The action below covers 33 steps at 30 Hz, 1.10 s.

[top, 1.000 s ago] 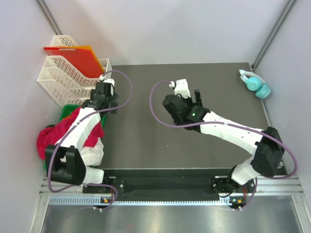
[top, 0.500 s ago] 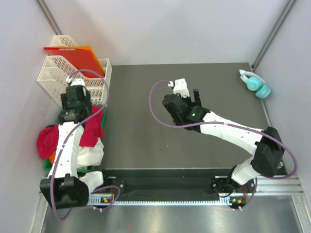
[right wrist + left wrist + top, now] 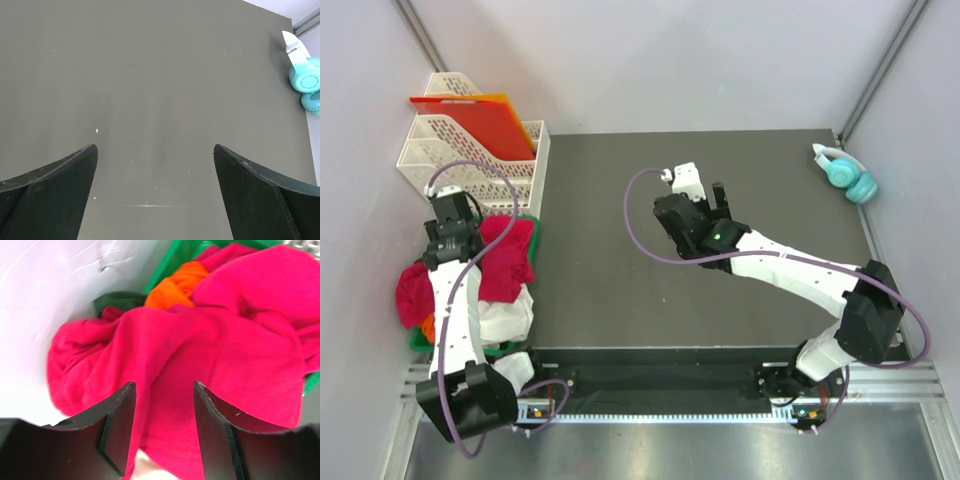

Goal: Fold and stack the t-shirts
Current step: Grab the tshirt from the pile

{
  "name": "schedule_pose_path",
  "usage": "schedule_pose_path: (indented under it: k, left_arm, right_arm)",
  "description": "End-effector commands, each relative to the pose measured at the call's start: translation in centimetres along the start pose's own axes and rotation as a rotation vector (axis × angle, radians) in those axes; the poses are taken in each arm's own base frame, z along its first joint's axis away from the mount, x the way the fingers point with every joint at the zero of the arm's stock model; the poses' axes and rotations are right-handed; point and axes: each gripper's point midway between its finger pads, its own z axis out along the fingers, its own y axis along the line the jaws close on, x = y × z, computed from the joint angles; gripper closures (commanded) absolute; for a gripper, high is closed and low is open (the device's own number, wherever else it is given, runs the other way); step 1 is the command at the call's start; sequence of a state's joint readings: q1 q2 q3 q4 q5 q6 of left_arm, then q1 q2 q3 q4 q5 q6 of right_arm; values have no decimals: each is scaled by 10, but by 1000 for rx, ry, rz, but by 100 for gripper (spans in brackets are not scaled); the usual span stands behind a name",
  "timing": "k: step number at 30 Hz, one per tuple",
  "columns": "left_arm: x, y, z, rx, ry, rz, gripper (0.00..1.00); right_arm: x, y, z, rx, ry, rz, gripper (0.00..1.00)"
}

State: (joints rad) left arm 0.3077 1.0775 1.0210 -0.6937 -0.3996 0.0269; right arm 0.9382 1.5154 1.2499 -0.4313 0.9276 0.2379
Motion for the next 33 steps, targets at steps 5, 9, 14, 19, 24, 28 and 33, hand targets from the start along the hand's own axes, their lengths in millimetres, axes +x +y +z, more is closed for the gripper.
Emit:
schedule_pose_path:
  k: [5, 9, 14, 19, 24, 28, 33]
  left_arm:
    - [6, 41, -33, -151, -18, -103, 49]
    - [6, 47, -40, -134, -27, -115, 51]
    - [15, 38, -28, -100, 52, -75, 52]
    - [27, 22, -6, -48, 123, -46, 49]
    - [28, 15, 2, -23, 136, -44, 48]
    - [28, 14, 3, -22, 135, -43, 62]
    - [22, 17, 0, -27, 100, -59, 100]
  right_arm:
    - [-16, 13, 4, -49, -24, 12, 0]
    - [-17, 20, 6, -73, -24, 13, 0]
    - [-18, 21, 6, -81, -32, 12, 0]
    - [-20, 20, 5, -82, -39, 13, 0]
    - [-20, 19, 5, -75, -37, 16, 0]
    - [-17, 20, 6, -71, -29, 22, 0]
    - [-16, 24, 9, -71, -22, 27, 0]
